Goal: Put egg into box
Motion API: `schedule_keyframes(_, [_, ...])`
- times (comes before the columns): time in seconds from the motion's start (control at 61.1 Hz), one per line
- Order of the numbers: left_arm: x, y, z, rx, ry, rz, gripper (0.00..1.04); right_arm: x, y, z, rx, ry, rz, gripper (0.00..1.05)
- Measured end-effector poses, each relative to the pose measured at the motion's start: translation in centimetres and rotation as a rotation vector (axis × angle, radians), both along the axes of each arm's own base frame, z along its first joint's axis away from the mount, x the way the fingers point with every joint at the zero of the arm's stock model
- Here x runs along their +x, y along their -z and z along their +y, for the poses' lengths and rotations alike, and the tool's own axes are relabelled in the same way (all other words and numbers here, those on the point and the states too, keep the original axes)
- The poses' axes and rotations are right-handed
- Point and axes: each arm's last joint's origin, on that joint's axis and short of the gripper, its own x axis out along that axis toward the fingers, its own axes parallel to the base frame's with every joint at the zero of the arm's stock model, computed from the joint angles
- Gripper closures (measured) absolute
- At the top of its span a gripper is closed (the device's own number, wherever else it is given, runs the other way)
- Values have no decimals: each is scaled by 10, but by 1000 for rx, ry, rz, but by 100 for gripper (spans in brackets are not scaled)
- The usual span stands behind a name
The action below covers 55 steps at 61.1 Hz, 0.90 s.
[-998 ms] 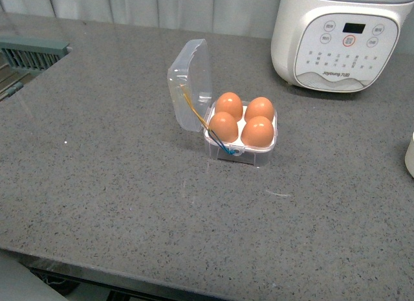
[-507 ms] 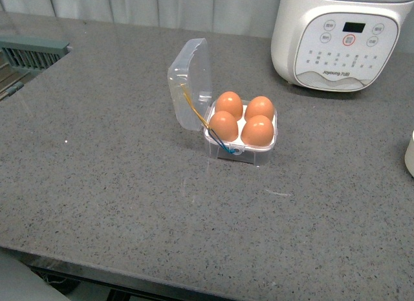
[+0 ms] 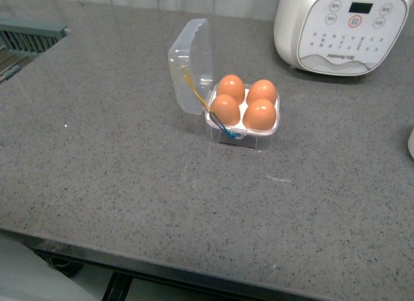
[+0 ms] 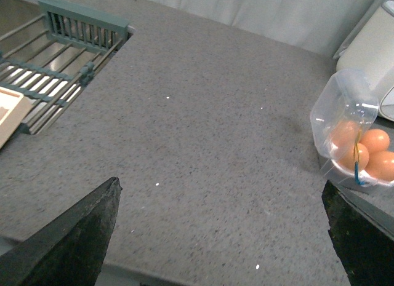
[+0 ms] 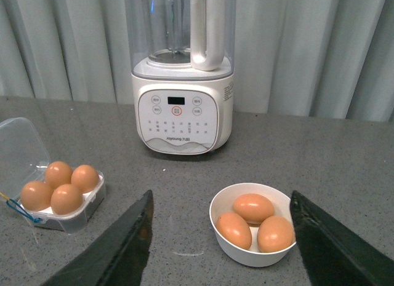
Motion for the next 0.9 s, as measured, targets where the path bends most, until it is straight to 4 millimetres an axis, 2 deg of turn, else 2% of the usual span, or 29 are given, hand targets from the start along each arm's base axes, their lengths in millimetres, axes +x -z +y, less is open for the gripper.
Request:
schedule_keyframes(0.18, [58,5,-10,-96,-15,42,7,0,0,0,0,0,0,7])
schedule_keyframes(0.278, [84,19,-21,-97,-33,95,7,0,0,0,1,0,0,10])
schedule_keyframes(0.458, [120,46,-45,-98,-35,155,7,0,0,0,1,0,0,9])
schedule_keyframes(0.622, [137,58,-60,-121,-6,178,7,0,0,0,1,0,0,9])
schedule_keyframes(0.9, [161,64,-79,-129,25,156,7,0,0,0,1,0,0,9])
